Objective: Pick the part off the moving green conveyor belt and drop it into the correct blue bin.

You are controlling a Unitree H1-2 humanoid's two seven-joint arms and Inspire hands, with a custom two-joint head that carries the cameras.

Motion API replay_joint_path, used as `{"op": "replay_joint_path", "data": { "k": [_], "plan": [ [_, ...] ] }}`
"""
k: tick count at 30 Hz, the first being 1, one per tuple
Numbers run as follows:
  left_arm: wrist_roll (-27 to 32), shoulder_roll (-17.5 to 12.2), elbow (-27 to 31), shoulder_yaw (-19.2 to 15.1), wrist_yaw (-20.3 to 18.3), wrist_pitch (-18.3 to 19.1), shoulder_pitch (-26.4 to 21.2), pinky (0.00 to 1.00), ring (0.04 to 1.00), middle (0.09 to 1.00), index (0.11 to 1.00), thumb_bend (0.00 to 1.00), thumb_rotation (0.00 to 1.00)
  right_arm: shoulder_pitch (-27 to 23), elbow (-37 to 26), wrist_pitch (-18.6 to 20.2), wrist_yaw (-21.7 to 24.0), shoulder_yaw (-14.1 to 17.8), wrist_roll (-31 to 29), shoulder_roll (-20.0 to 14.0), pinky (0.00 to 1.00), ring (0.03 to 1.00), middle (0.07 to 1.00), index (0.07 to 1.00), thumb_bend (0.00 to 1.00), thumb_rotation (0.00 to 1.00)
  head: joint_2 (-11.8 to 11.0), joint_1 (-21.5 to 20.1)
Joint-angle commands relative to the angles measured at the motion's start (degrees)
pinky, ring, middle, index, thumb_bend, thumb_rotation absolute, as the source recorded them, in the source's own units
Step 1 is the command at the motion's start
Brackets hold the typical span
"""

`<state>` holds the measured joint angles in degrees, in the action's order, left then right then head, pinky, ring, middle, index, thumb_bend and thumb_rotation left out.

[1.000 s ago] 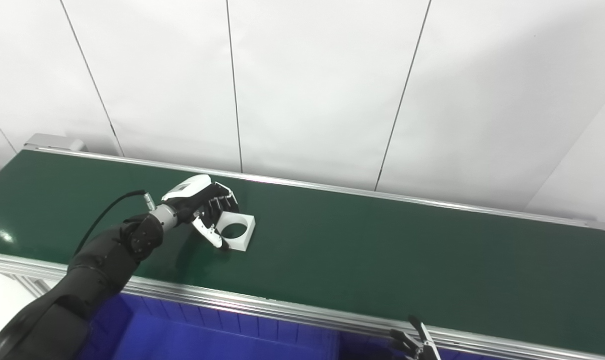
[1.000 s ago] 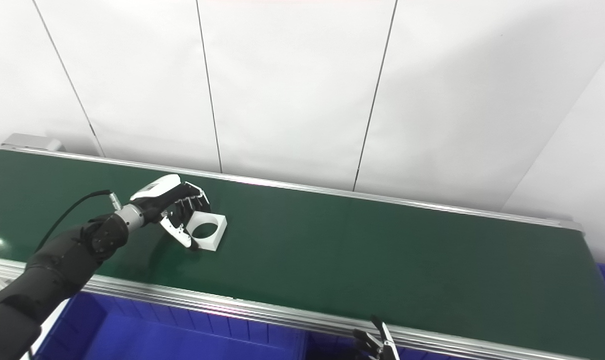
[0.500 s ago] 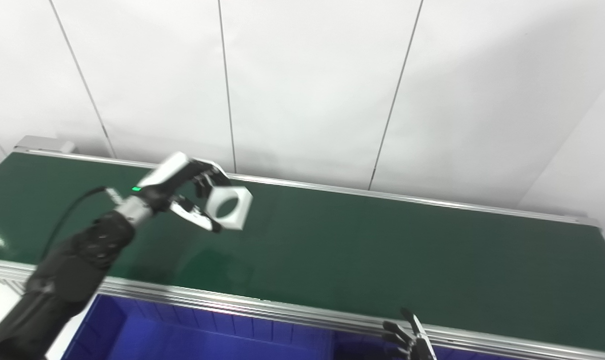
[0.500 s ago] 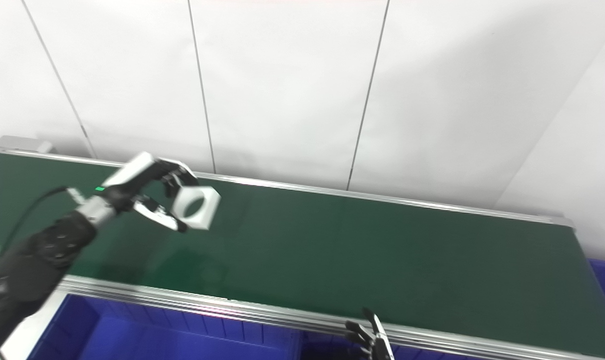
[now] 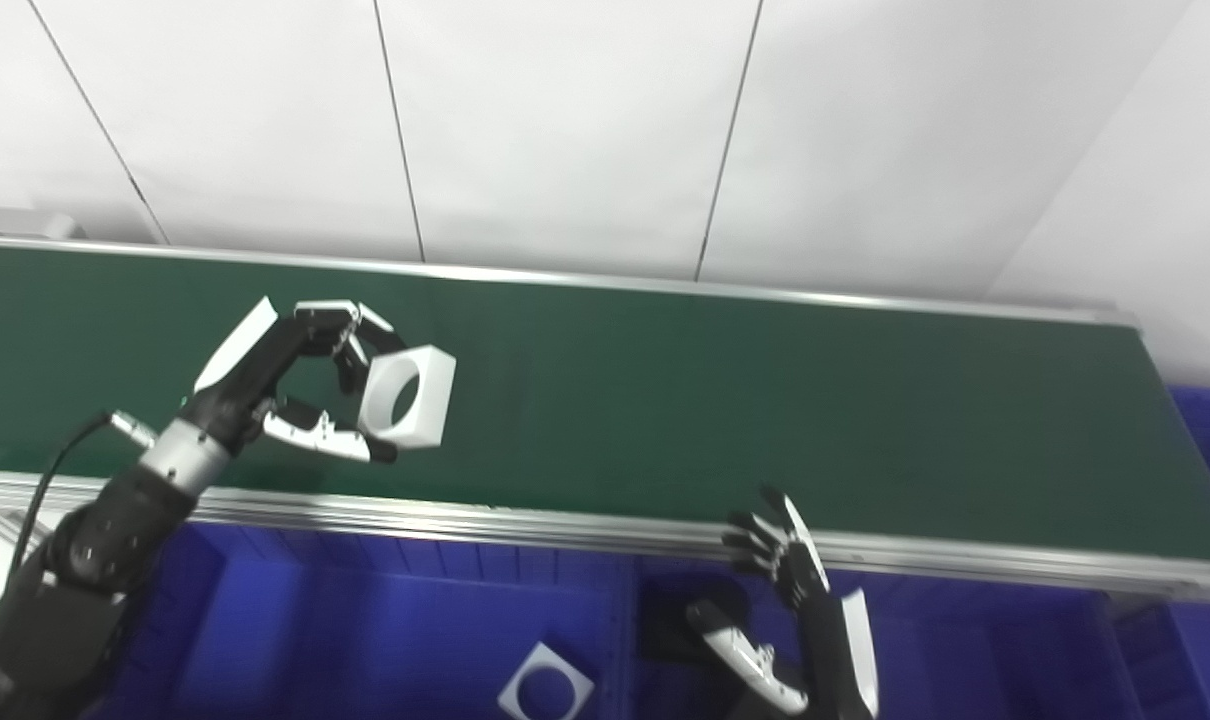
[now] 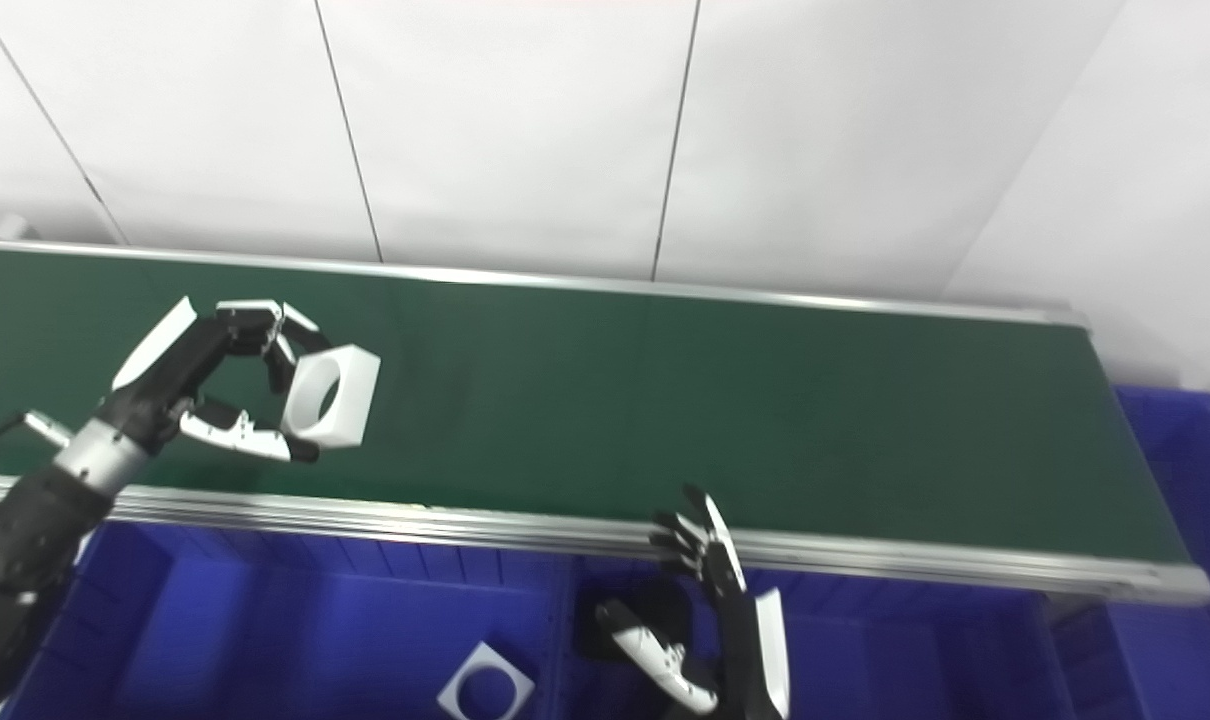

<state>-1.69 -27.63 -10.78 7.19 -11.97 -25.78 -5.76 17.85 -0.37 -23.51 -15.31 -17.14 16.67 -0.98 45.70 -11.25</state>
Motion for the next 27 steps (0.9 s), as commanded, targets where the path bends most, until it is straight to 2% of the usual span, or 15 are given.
{"op": "replay_joint_path", "data": {
  "k": [1, 3, 6, 11, 14, 20, 23, 27],
  "plan": [
    [-1.2, -0.2, 2.7, 1.2, 0.9, -1.1, 1.2, 0.29, 0.351, 0.424, 0.511, 0.51, 0.00, 0.3, -2.6, -2.0, 0.8, 0.4, 0.6, 0.9, 0.65, 0.740, 0.783, 0.924, 0.66, 0.54, 0.7, -0.2],
    [-2.9, 0.1, 3.7, 3.3, 1.9, -1.1, 3.2, 0.33, 0.386, 0.440, 0.511, 0.51, 0.00, 0.4, -3.1, -1.6, 1.2, 0.9, 1.0, 1.2, 0.66, 0.740, 0.780, 0.923, 0.66, 0.55, 1.1, -0.3],
    [-6.3, 0.2, 5.0, 6.3, 4.2, -1.1, 5.7, 0.34, 0.398, 0.455, 0.508, 0.51, 0.00, 0.6, -3.7, -1.2, 2.1, 1.3, 0.7, 1.5, 0.65, 0.737, 0.779, 0.924, 0.66, 0.53, 1.4, -0.2],
    [-7.6, 0.9, 6.0, 10.2, 3.1, -1.1, 8.5, 0.39, 0.437, 0.468, 0.504, 0.51, 0.00, 0.8, -3.9, -1.6, 2.8, 2.0, 0.6, 2.0, 0.64, 0.726, 0.771, 0.920, 0.65, 0.51, 1.7, -0.3],
    [-11.7, 1.4, 6.3, 12.5, 3.6, -1.1, 9.0, 0.38, 0.429, 0.458, 0.512, 0.51, 0.00, 1.0, -4.2, -1.6, 3.1, 2.3, 1.1, 2.0, 0.65, 0.734, 0.774, 0.922, 0.65, 0.52, 2.0, -0.1],
    [-16.7, 2.8, 6.0, 13.1, 1.0, 0.4, 9.6, 0.34, 0.397, 0.437, 0.525, 0.51, 0.00, 1.1, -4.4, -1.6, 3.8, 2.8, 1.1, 2.3, 0.65, 0.739, 0.777, 0.922, 0.66, 0.52, 2.2, 0.0],
    [-21.5, 3.5, 5.9, 12.9, 1.5, 1.4, 9.7, 0.33, 0.386, 0.429, 0.526, 0.51, 0.00, 1.3, -4.6, -1.6, 4.0, 2.9, 0.9, 2.6, 0.66, 0.735, 0.773, 0.920, 0.66, 0.52, 2.2, -0.1],
    [-28.6, 4.4, 6.5, 12.9, 2.2, 5.3, 9.9, 0.42, 0.481, 0.451, 0.535, 0.51, 0.00, 1.6, -4.9, -1.2, 4.4, 3.0, 0.5, 2.7, 0.67, 0.746, 0.779, 0.923, 0.65, 0.51, 1.7, 0.2]
  ]
}}
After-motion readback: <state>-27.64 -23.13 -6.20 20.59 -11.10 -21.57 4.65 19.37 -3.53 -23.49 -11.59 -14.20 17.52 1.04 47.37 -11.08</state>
